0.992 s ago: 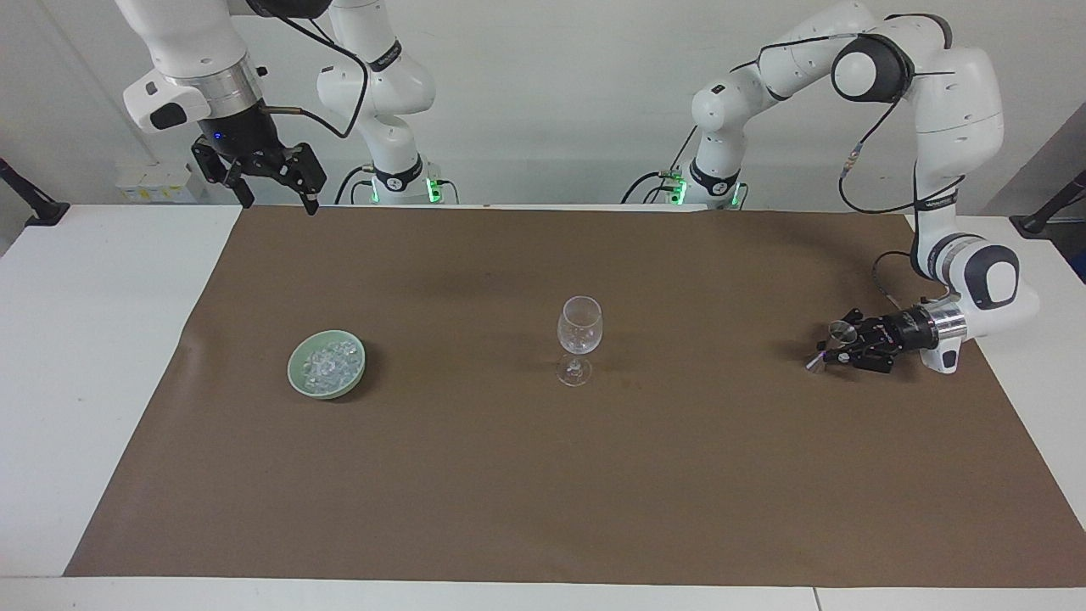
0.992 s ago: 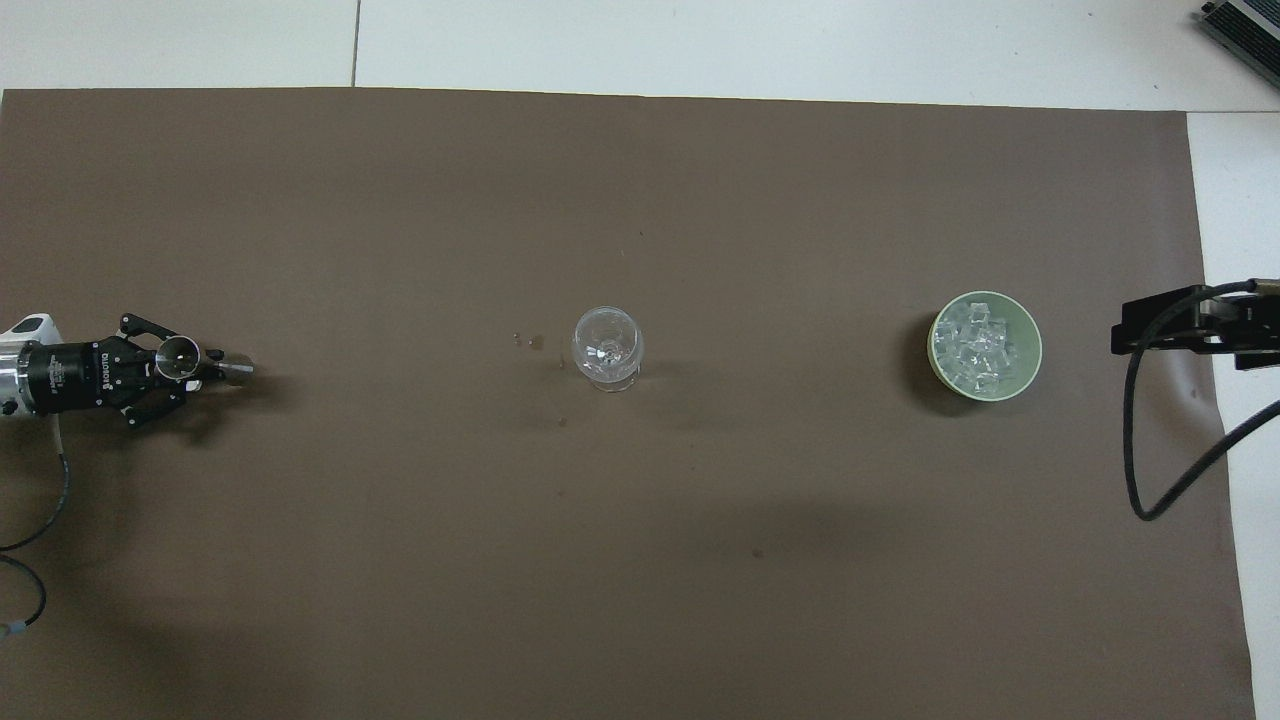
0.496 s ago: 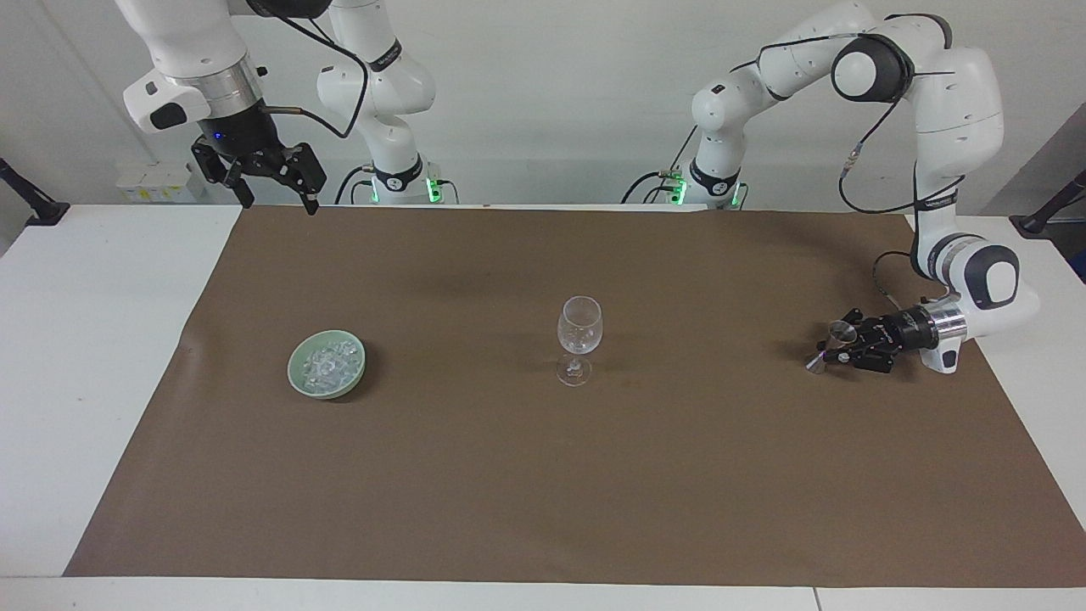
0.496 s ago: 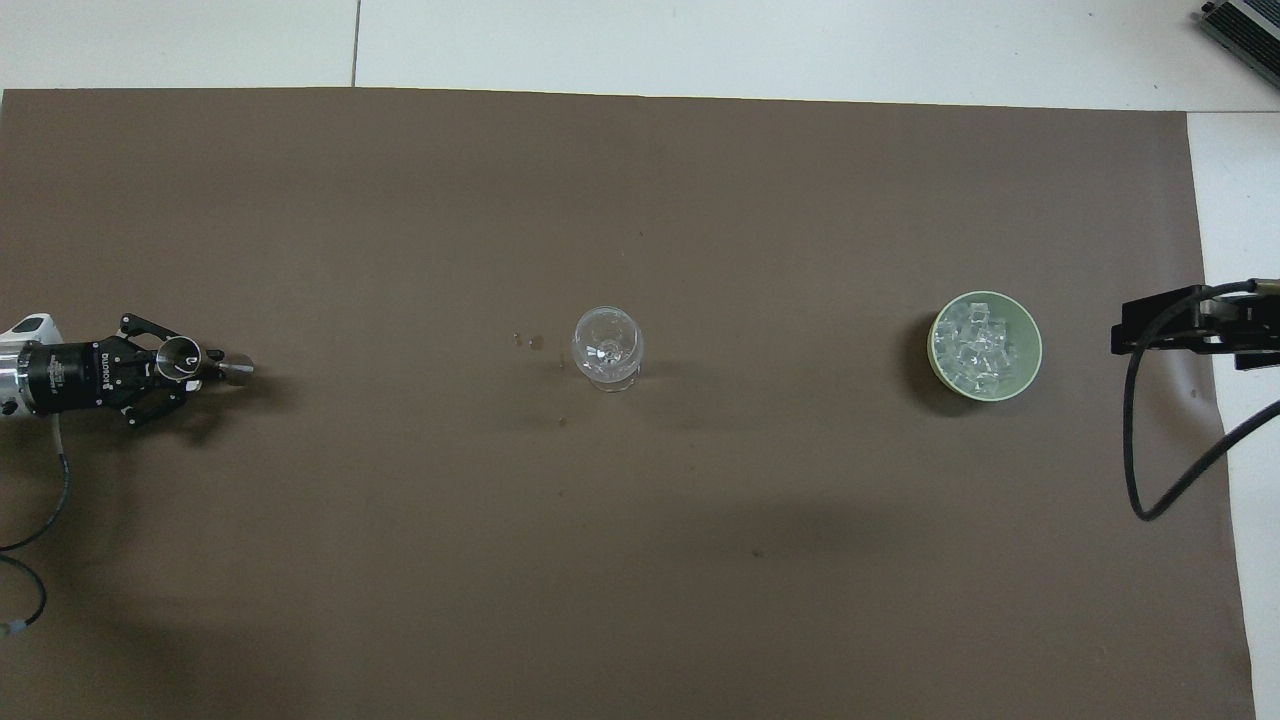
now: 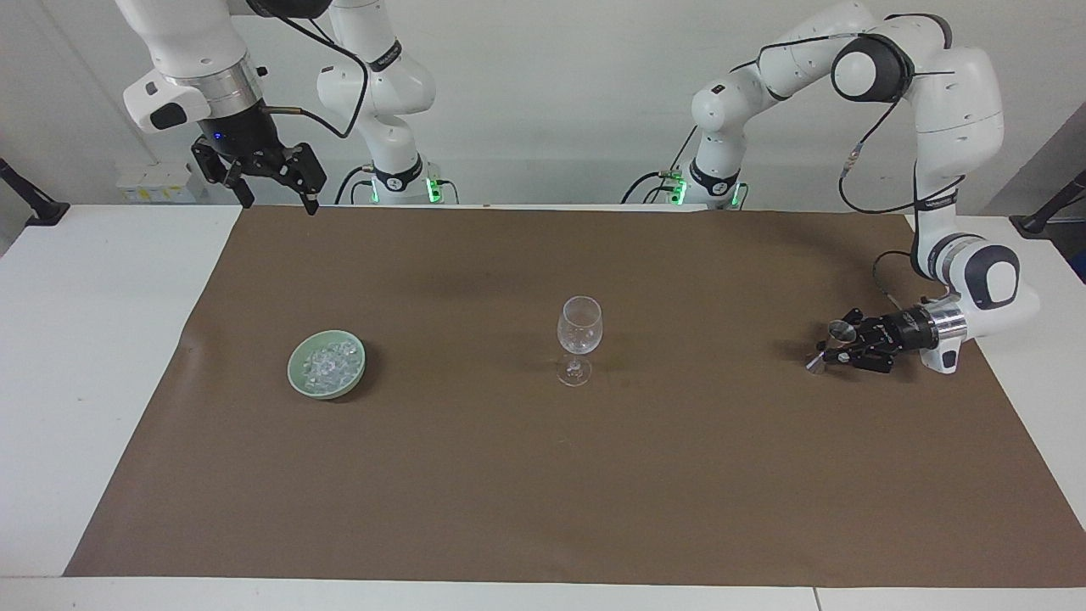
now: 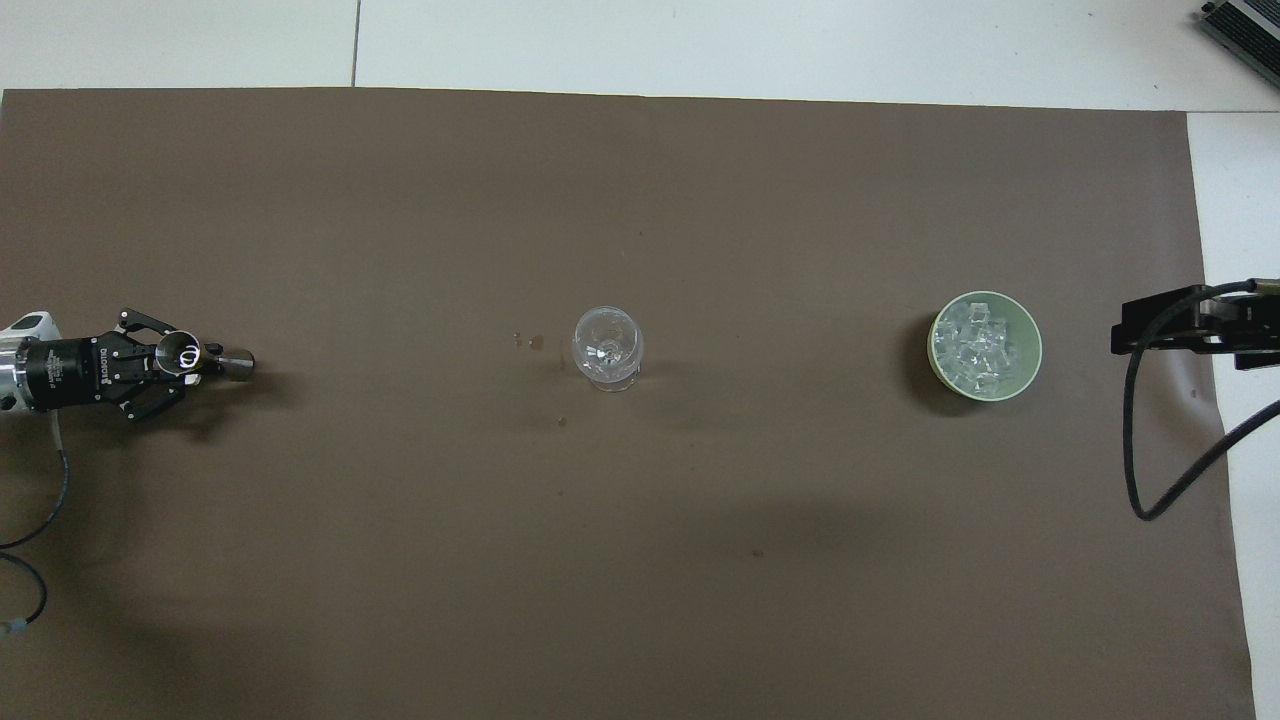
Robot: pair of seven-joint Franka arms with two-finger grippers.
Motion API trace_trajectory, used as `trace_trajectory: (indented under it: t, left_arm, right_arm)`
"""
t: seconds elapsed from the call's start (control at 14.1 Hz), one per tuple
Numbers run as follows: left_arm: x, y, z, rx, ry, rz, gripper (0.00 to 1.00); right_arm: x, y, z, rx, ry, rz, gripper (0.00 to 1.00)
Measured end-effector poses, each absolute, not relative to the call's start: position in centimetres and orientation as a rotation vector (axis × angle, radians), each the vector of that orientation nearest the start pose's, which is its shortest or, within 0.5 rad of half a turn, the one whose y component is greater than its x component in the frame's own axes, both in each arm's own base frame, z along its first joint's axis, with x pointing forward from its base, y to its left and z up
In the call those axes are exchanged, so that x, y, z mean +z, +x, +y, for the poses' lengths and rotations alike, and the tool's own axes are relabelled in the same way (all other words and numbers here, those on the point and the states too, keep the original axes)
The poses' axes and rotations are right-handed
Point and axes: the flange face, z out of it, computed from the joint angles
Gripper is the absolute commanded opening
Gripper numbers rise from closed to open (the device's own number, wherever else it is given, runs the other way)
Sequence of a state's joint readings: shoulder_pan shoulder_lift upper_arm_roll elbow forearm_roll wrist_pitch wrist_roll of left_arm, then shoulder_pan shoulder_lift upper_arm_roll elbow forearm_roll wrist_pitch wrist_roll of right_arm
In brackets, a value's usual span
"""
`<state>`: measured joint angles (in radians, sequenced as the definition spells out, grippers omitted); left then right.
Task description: Pour wine and add ice with both arms
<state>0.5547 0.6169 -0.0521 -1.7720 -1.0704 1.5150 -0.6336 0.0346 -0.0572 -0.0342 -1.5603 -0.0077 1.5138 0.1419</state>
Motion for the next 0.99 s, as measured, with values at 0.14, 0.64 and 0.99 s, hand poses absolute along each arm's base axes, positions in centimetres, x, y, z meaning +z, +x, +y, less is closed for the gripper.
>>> trace_trajectory:
  t: [0.14,0.64,0.99]
  left_arm:
    - [23.3,56.8,19.9,-0.968,1.333,1.411,0.00]
    - [25.4,58.3,17.7,-0.947,1.313,1.404,0.00]
    - [26.8,58.7,15.3,-0.910,1.297,1.418,0.00]
  right_arm:
    - [65.5,53.1,-0.1,-0.017,-3.139,0.223,1.00]
    - [65.5,53.1,-0.1,-0.017,-3.139,0.223,1.00]
    - [65.5,53.1,-0.1,-0.017,-3.139,0.223,1.00]
